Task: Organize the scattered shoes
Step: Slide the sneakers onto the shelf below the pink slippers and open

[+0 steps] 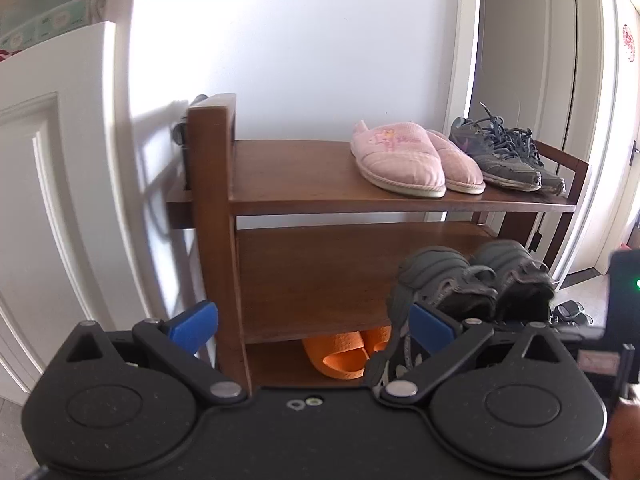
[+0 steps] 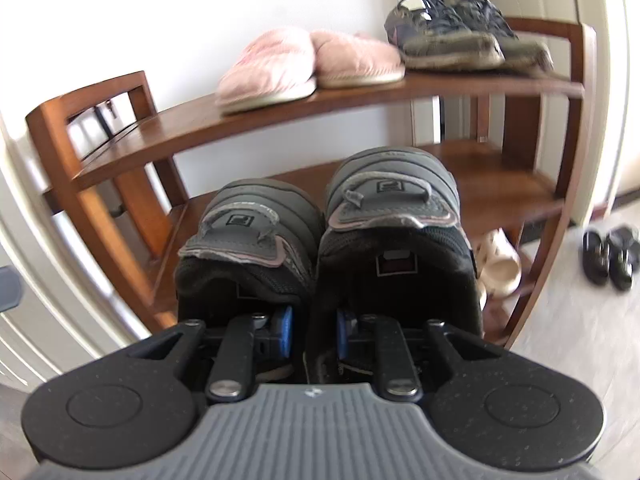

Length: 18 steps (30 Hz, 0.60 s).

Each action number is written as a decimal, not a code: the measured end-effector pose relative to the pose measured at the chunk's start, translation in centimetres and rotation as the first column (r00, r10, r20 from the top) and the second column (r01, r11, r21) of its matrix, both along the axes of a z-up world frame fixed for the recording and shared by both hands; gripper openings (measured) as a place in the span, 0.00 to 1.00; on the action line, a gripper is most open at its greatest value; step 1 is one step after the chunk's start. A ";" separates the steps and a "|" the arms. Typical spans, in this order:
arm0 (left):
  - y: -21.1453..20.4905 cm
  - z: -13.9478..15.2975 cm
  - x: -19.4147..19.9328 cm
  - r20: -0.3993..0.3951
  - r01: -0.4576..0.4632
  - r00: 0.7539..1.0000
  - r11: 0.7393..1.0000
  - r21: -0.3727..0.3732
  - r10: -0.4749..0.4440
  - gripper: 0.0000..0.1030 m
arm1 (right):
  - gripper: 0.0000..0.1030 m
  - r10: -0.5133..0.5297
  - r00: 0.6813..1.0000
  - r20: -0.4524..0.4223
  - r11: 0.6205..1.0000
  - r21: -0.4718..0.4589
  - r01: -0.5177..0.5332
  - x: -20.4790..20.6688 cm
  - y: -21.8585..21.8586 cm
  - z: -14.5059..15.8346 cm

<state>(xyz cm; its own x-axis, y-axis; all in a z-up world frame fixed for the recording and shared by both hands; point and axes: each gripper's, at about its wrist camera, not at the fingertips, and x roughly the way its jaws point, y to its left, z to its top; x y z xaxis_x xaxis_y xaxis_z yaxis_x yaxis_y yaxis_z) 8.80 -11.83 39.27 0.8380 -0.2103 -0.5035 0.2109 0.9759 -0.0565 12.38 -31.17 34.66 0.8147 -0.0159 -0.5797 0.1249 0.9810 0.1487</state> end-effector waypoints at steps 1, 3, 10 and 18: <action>-0.3 -0.2 0.4 -0.002 0.002 1.000 1.000 0.002 -0.002 0.99 | 0.23 0.004 1.000 -0.004 1.000 -0.003 -0.004 0.9 -0.7 0.0; -0.7 -0.5 1.3 -0.002 0.004 1.000 1.000 0.008 -0.004 0.99 | 0.23 0.007 1.000 -0.014 1.000 -0.004 -0.007 3.4 -1.8 -0.5; -2.4 -3.1 6.3 -0.040 0.028 0.999 0.999 0.023 -0.027 0.99 | 0.23 -0.009 0.999 -0.037 0.999 0.032 0.010 9.9 -5.1 -2.7; -3.1 -6.1 11.3 -0.127 0.075 0.989 0.996 0.039 -0.069 0.99 | 0.25 0.023 1.000 -0.001 0.999 -0.027 -0.023 16.3 -4.9 -3.4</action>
<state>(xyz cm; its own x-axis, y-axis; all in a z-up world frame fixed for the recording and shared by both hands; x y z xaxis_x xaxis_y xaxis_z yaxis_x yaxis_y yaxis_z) 20.08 -14.94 33.17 0.7512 -0.2435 -0.6136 0.2747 0.9605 -0.0448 28.71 -36.12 31.26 0.8144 -0.0123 -0.5801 0.1021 0.9872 0.1224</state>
